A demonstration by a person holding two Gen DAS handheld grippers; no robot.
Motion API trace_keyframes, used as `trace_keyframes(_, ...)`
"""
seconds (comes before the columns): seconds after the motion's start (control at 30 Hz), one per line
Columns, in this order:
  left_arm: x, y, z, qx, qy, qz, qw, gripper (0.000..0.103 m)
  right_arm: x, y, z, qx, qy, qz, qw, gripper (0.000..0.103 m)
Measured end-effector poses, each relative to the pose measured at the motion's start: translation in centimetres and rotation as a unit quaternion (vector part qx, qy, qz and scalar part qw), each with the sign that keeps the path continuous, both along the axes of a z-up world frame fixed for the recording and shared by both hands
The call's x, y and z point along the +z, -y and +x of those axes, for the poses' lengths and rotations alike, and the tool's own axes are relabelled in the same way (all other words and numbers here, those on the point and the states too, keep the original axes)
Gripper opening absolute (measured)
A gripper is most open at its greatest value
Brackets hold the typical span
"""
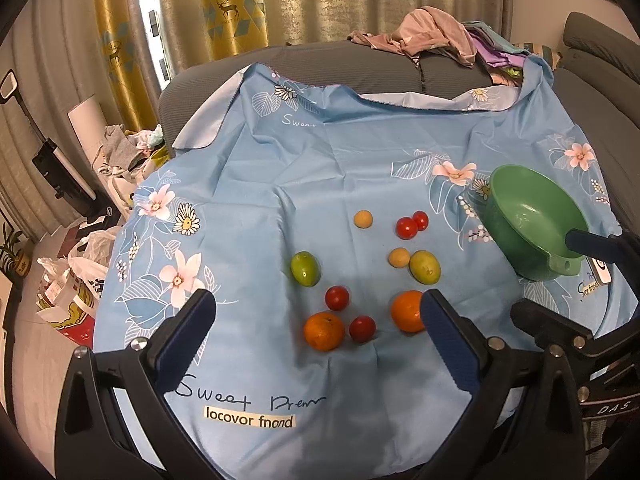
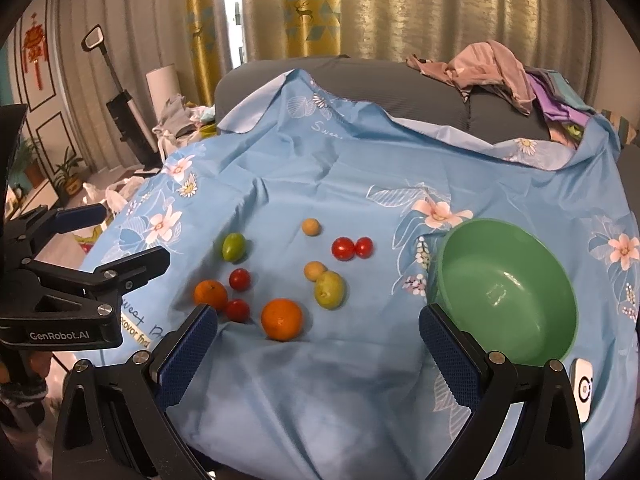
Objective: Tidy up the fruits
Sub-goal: 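Grasp the green bowl rim with the right gripper and lift it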
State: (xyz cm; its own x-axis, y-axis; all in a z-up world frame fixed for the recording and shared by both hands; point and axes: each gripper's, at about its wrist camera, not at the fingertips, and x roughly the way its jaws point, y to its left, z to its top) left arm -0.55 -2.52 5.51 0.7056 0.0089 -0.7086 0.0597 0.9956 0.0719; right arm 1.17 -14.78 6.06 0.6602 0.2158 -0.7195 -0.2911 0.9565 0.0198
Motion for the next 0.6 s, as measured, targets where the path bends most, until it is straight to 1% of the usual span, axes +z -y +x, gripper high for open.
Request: trace_keyframes(0.6,-0.38,0.14,0.05,-0.006,-0.006,0.001,1.0000,0.102,-0.27,-0.16,0.03,0.001,-0.002,-0.001,1.000,0.101)
